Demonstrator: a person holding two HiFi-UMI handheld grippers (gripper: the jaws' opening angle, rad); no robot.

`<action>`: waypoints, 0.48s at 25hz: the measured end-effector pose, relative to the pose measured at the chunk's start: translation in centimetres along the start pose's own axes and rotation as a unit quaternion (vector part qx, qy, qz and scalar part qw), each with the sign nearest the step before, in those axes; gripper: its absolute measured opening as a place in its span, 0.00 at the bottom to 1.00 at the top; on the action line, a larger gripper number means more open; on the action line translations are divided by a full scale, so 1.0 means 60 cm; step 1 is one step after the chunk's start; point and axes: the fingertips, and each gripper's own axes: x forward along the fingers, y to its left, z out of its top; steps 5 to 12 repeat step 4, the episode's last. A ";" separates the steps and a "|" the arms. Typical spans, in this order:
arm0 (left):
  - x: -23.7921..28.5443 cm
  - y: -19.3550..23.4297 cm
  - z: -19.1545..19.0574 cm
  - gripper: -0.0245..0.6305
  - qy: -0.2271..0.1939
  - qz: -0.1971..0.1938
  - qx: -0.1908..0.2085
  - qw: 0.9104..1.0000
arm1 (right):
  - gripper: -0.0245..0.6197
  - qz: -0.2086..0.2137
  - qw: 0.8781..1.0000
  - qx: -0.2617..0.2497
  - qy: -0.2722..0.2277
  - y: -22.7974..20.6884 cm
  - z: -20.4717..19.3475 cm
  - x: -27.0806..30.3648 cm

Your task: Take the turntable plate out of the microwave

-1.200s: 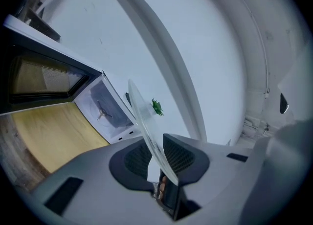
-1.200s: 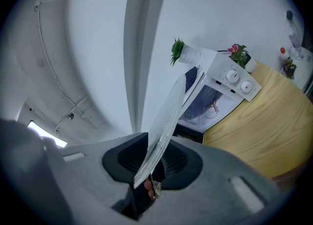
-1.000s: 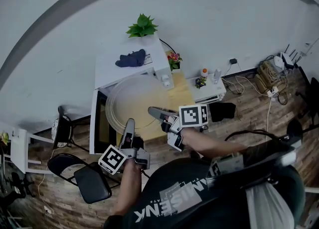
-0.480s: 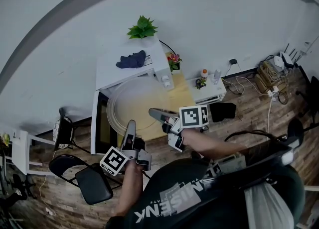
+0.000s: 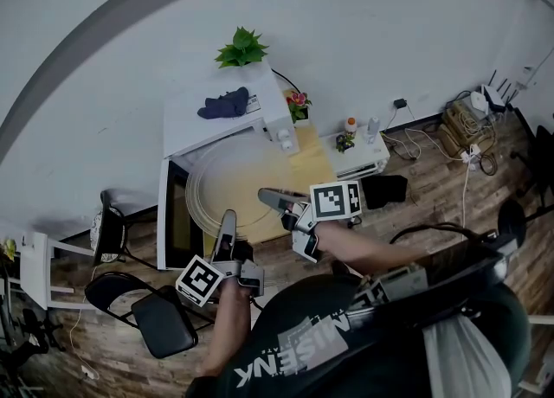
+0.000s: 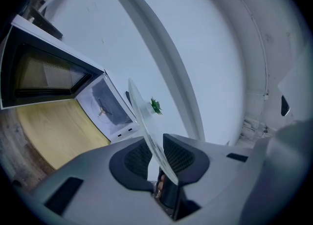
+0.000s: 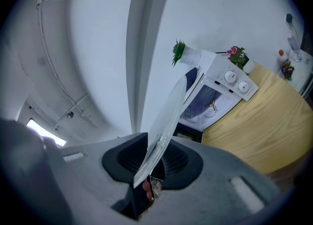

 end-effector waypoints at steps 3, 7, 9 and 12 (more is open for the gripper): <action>-0.004 0.001 -0.003 0.15 0.002 0.002 0.000 1.000 | 0.16 -0.002 1.000 0.003 -0.001 -0.001 -0.005 -0.003; -0.006 0.001 -0.003 0.15 0.002 0.002 0.000 1.000 | 0.16 -0.002 1.000 0.004 -0.001 0.000 -0.006 -0.003; -0.006 0.001 -0.003 0.15 0.002 0.002 0.000 1.000 | 0.16 -0.002 1.000 0.004 -0.001 0.000 -0.006 -0.003; -0.006 0.001 -0.003 0.15 0.002 0.002 0.000 1.000 | 0.16 -0.002 1.000 0.004 -0.001 0.000 -0.006 -0.003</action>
